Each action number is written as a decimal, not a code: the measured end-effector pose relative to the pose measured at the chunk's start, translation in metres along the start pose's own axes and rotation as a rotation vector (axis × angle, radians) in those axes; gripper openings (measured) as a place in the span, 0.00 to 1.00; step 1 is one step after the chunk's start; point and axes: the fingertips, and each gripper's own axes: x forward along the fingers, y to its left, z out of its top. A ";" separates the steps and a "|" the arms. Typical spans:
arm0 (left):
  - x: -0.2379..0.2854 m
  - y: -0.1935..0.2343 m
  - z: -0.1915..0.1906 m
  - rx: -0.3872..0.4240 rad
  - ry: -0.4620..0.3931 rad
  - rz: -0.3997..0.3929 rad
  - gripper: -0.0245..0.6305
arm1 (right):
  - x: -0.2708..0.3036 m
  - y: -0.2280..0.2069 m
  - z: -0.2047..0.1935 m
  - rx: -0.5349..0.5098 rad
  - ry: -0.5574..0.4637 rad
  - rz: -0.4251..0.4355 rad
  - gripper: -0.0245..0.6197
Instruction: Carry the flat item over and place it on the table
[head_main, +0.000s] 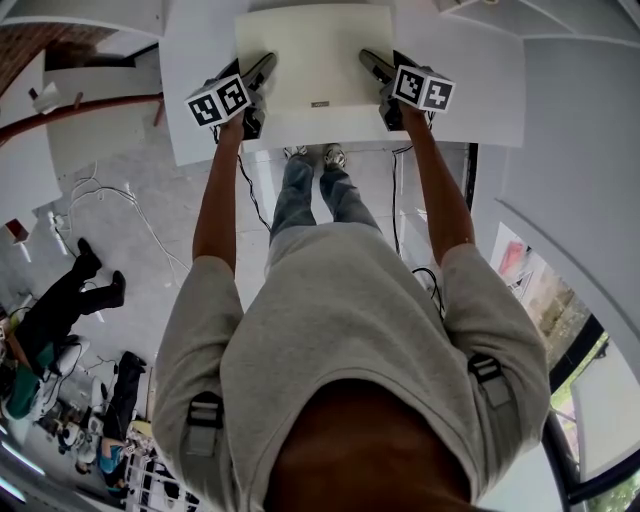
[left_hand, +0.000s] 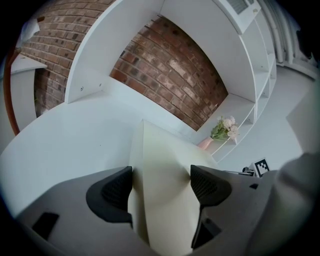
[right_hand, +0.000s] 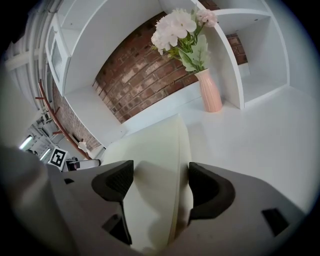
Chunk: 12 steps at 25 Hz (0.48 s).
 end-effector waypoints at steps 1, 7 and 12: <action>0.001 0.001 0.000 0.001 0.003 0.002 0.61 | 0.002 -0.001 -0.001 0.002 0.004 -0.001 0.60; 0.008 0.002 -0.002 0.002 0.016 0.010 0.61 | 0.007 -0.009 -0.004 0.022 0.021 -0.004 0.60; 0.010 0.003 -0.002 0.003 0.012 0.015 0.61 | 0.008 -0.011 -0.004 0.024 0.016 -0.001 0.60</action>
